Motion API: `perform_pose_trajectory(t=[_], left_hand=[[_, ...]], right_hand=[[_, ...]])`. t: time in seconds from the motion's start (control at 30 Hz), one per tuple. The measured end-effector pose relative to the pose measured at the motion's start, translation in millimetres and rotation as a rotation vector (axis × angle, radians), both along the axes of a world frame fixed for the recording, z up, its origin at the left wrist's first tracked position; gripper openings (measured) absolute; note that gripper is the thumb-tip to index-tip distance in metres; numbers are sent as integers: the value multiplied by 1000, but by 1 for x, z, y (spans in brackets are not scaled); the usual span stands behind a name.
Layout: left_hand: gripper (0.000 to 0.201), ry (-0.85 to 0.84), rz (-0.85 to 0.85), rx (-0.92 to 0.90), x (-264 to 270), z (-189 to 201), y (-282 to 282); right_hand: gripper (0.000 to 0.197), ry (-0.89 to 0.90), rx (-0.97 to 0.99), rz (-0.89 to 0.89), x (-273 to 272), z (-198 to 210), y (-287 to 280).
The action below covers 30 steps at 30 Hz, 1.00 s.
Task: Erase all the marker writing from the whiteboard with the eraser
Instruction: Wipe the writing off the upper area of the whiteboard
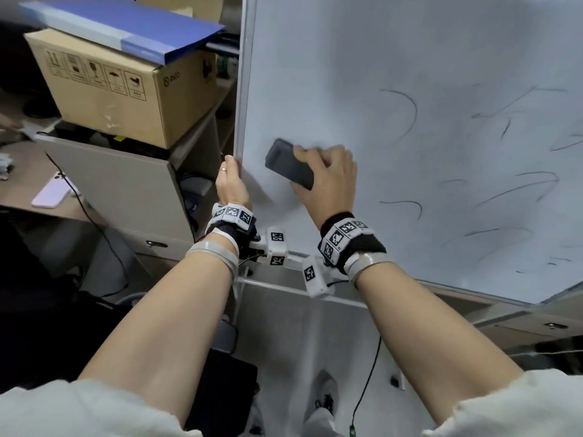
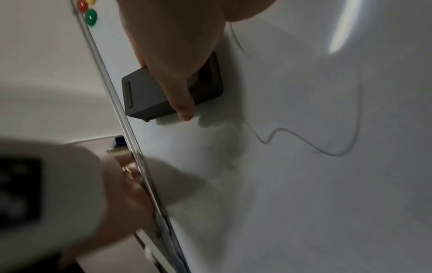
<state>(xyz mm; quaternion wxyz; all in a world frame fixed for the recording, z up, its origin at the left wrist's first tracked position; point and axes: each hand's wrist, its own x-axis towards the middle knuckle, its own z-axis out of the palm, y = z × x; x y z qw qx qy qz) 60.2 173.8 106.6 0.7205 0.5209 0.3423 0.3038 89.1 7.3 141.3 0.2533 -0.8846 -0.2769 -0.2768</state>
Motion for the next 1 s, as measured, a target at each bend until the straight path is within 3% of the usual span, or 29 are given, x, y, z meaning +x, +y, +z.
perform_pose_trajectory(t=[0.17, 0.4, 0.53, 0.63, 0.9, 1.0], left_hand=[[44, 29, 19, 36, 0, -2, 2], [49, 20, -15, 43, 1, -6, -1], [25, 18, 13, 71, 2, -16, 2], [29, 54, 34, 95, 2, -17, 4], [32, 182, 105, 183, 4, -19, -12], [33, 173, 113, 178, 4, -17, -14]], right_hand=[[58, 88, -251, 71, -15, -52, -7], [59, 11, 25, -33, 2, -14, -7], [59, 130, -143, 30, -14, -67, -20], [63, 229, -214, -16, -24, -103, -42], [55, 59, 33, -181, -9, -61, -51], [58, 100, -85, -152, -16, -82, -58]])
